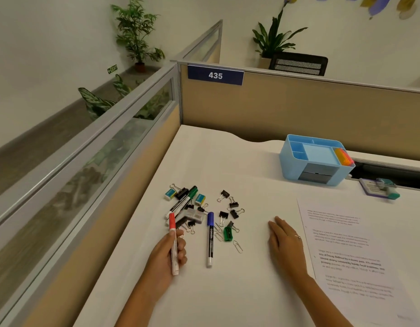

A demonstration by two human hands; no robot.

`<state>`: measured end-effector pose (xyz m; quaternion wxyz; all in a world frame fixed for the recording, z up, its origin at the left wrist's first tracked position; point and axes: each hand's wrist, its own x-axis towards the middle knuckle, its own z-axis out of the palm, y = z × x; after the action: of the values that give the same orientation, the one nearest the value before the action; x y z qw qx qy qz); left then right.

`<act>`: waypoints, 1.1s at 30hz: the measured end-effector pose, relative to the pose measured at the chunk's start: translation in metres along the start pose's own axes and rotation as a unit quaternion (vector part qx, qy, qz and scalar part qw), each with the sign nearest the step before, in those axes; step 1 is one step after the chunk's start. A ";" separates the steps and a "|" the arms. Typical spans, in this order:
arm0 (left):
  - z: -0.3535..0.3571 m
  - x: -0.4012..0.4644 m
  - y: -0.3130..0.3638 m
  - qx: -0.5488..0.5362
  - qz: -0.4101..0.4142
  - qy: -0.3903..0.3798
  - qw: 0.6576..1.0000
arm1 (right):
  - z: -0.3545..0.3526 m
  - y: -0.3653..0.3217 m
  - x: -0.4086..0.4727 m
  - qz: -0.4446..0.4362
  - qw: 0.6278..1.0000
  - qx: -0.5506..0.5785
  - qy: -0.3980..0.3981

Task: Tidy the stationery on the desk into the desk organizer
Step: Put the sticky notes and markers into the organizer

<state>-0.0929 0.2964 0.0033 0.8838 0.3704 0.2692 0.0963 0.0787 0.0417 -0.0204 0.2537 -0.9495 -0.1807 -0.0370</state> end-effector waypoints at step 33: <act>-0.002 0.012 -0.001 -0.004 -0.043 0.024 0.999 | 0.054 -0.223 0.133 0.157 0.947 0.238 -0.147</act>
<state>-0.0837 0.3016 -0.0037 0.8817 0.3528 0.3056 0.0684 0.1205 0.2907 0.0587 0.4455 -0.8728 -0.0682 0.1874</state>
